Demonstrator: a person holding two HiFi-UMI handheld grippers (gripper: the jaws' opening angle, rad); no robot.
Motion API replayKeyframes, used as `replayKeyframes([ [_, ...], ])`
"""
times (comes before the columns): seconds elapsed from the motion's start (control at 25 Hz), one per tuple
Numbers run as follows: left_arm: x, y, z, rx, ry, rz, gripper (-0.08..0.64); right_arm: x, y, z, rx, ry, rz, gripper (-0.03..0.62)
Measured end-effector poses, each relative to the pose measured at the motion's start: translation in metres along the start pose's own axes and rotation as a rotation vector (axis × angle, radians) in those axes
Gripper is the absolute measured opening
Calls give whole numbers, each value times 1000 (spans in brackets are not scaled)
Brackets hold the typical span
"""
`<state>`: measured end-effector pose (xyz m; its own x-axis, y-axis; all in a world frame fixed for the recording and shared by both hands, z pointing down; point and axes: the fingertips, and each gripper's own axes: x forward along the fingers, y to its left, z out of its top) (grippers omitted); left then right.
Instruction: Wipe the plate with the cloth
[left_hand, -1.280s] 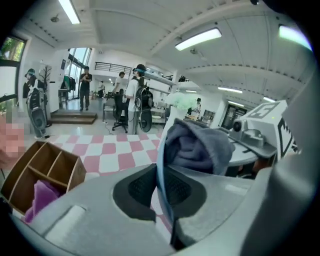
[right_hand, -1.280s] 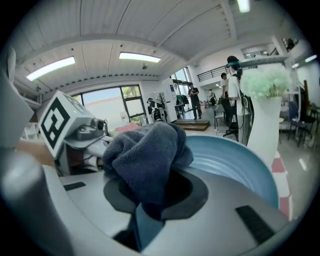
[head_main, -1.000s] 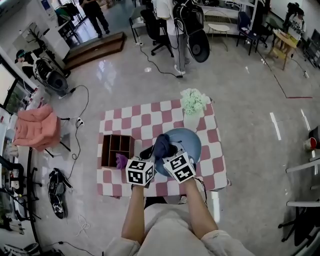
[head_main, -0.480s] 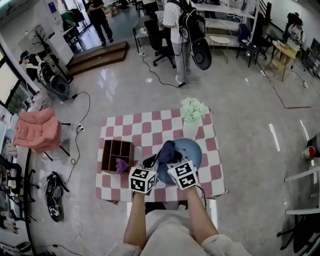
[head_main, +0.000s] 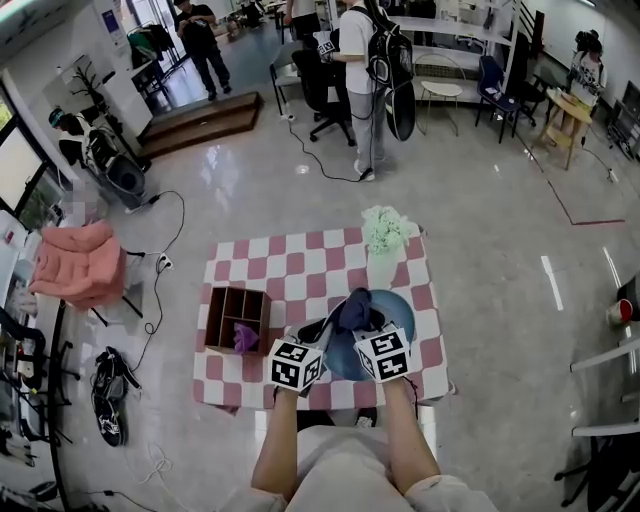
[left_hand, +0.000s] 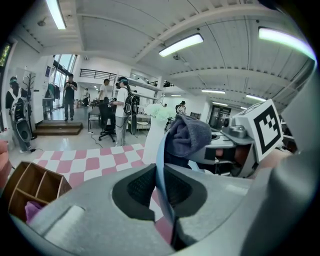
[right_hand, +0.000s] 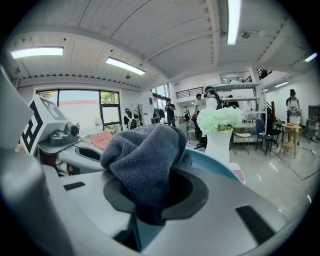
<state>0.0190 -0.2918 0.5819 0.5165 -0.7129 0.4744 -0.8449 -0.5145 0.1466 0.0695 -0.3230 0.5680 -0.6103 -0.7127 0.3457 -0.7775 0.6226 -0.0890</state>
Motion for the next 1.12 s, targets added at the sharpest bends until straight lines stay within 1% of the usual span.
replayKeyframes([
  [0.4, 4, -2, -3, 15, 10, -7, 29, -6, -25, -10, 30, 24, -35, 92],
  [0.56, 5, 3, -1, 20, 4, 0, 29, -3, -36, -13, 37, 32, -53, 92],
  [0.96, -1, 12, 2, -15, -16, 0, 31, -10, -62, -26, 91, 50, -111, 92],
  [1.12, -6, 18, 4, -46, -40, 3, 31, -15, -71, -31, 106, 55, -135, 92],
])
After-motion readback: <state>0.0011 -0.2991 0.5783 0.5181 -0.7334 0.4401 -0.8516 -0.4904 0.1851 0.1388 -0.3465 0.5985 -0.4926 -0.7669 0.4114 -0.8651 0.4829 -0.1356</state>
